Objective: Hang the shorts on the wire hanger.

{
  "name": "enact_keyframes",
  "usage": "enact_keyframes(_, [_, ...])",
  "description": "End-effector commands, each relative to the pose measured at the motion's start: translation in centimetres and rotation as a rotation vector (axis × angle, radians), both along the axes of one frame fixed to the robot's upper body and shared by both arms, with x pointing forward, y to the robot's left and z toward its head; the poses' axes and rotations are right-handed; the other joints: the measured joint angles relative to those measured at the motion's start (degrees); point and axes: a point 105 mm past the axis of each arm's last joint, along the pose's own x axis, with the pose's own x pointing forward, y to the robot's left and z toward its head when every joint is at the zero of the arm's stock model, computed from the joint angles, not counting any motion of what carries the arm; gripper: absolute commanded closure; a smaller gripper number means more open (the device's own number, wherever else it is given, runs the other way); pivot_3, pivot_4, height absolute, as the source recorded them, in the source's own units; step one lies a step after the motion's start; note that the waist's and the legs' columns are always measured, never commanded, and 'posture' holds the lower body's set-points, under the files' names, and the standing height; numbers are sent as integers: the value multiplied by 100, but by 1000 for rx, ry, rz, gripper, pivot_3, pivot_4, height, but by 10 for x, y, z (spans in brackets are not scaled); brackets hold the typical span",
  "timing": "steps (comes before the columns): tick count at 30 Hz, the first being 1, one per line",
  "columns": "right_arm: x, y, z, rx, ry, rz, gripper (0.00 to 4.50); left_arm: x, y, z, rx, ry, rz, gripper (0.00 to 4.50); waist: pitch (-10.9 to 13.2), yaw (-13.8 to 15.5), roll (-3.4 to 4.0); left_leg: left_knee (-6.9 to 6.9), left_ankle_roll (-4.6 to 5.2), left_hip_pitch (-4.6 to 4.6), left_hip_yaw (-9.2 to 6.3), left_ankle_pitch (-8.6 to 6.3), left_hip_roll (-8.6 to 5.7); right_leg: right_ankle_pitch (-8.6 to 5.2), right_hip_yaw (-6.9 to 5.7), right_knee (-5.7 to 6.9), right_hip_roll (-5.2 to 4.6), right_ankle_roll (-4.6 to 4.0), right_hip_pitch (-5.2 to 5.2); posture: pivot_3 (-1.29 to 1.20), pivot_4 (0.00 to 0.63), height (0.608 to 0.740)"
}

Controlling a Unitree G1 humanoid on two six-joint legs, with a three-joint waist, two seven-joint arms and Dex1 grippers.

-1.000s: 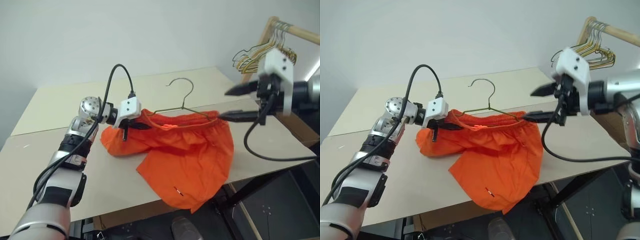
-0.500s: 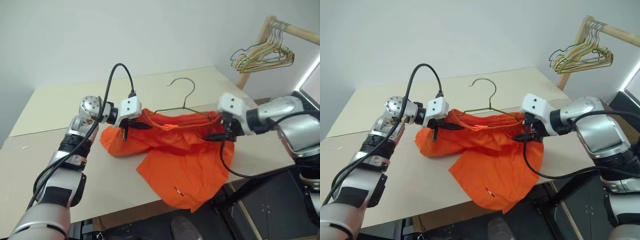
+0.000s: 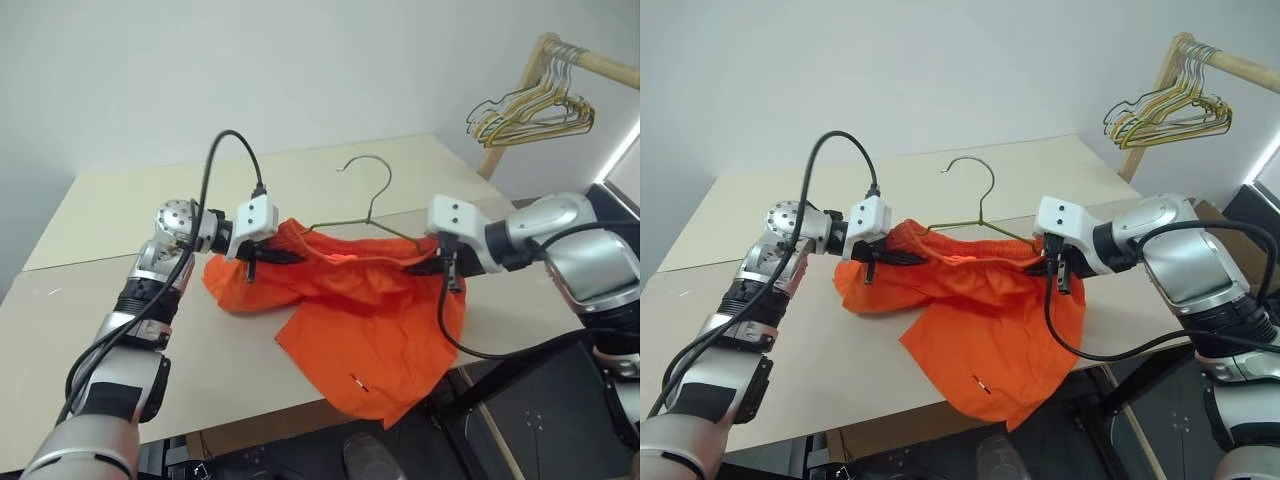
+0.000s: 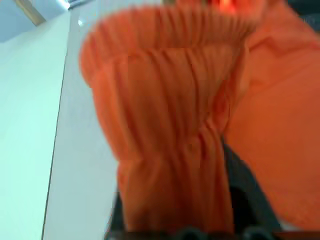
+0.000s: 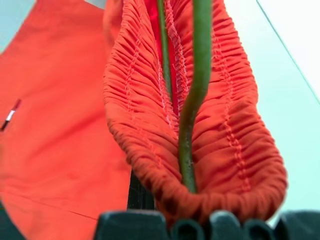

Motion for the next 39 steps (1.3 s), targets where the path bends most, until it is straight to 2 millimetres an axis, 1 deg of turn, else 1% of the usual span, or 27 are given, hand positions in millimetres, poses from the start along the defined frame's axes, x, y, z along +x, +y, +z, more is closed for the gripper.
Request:
enact_keyframes(1, [-6, -10, 12, 57, -3, -71, 4500, 3, 2, 33, -117, -62, 26, 2139, 0, 17, 0, 0, 0, 0, 0, 0, 0, 0, 0, 0, 0, 0, 1, -339, 0, 740])
enact_keyframes(4, [-15, -28, 2, 99, 53, -187, 4500, 10, 12, 46, -217, -80, 115, 1142, 0, 73, 0, 2, 1, -2, -3, 0, 0, 0, -2, -1, 0, 0, 3, -340, 0, 740])
enact_keyframes(6, [-21, -43, -6, 128, 82, -295, 4500, 16, 17, 60, -335, -110, 206, 453, 0, 125, 0, 5, 2, -2, -4, -1, 0, 0, -3, -4, 0, 0, 5, -341, 0, 740])
enact_keyframes(7, [-24, -49, -9, 145, 95, -343, 4500, 19, 18, 67, -394, -121, 255, 164, 0, 149, 0, 8, 2, -2, -4, -1, 0, 0, -3, -4, 0, 0, 6, -343, 0, 740])
enact_keyframes(8, [-27, -54, -11, 158, 101, -378, 4500, 21, 19, 72, -445, -130, 292, 78, 0, 179, 0, 8, 2, -3, -4, -1, 0, 0, -3, -7, 0, 0, 7, -346, 0, 740])
enact_keyframes(10, [-31, -67, -14, 196, 111, -485, 4500, 19, 17, 83, -554, -108, 338, 78, 0, 203, 0, 20, 4, -3, -4, -2, -1, 0, -2, -6, 0, 0, 13, -351, 0, 740])
enact_keyframes(14, [-43, -93, -18, 249, 123, -700, 4500, -6, -2, 97, -676, -31, 293, 78, -1, 246, -1, 38, 13, -9, -4, -10, -1, 0, -2, 2, 1, 0, 15, -366, 0, 740])
enact_keyframes(15, [-48, -103, -20, 254, 132, -789, 4500, -14, -11, 102, -726, -1, 286, 78, -1, 271, -1, 39, 14, -9, -2, -10, -1, 0, 1, 2, 2, 0, 14, -372, 0, 740])
enact_keyframes(17, [-53, -125, -24, 224, 113, -971, 4500, -29, -24, 107, -771, 46, 281, 78, -1, 303, -1, 43, 16, -14, -2, -12, -1, 0, 2, 0, 1, 0, 14, -379, 0, 740])
enact_keyframes(18, [-56, -136, -20, 252, 104, -1068, 4500, -40, -29, 111, -788, 66, 254, 78, -1, 317, -1, 47, 19, -19, -2, -13, -1, 0, 3, -1, 1, 0, 15, -387, 0, 740])
enact_keyframes(20, [-60, -149, -14, 301, 88, -1170, 4500, -55, -36, 114, -798, 82, 213, 78, -4, 321, 4, 53, 19, -23, 4, -14, -3, 0, 9, -6, 0, -1, 15, -400, 0, 740])
enact_keyframes(22, [-63, -163, -8, 336, 58, -1242, 4500, -63, -39, 118, -808, 96, 187, 78, -20, 318, 28, 53, 19, -21, 8, -14, -3, 0, 11, -8, 1, -1, 17, -414, 0, 740])
enact_keyframes(25, [-63, -180, -1, 372, 24, -1332, 4500, -67, -42, 122, -816, 102, 170, 78, -34, 293, 48, 52, 23, -15, 15, -17, -3, 0, 10, -22, 4, -1, 27, -423, 0, 740])
enact_keyframes(31, [-55, -215, 21, 495, -57, -1526, 4500, -64, -41, 121, -808, 103, 182, 78, -41, 166, 58, 47, 31, -3, 41, -21, -2, 0, 24, -34, 7, -2, 37, -425, 0, 740])
enact_keyframes(32, [-55, -227, 29, 532, -86, -1596, 4500, -62, -40, 120, -804, 101, 185, 78, -41, 144, 58, 45, 33, -4, 43, -22, -2, 0, 26, -36, 7, -2, 37, -423, 0, 740])
enact_keyframes(35, [-60, -255, 43, 610, -106, -1741, 4500, -60, -40, 119, -798, 98, 189, 78, -44, 114, 62, 46, 46, 0, 81, -29, -2, 0, 57, -42, 2, -2, 38, -423, 0, 740])
enact_keyframes(39, [-66, -275, 54, 658, -105, -1843, 4500, -59, -40, 118, -794, 100, 189, 78, -44, 97, 63, 48, 57, 1, 96, -36, -1, 0, 66, -51, 3, -1, 38, -427, 0, 740])
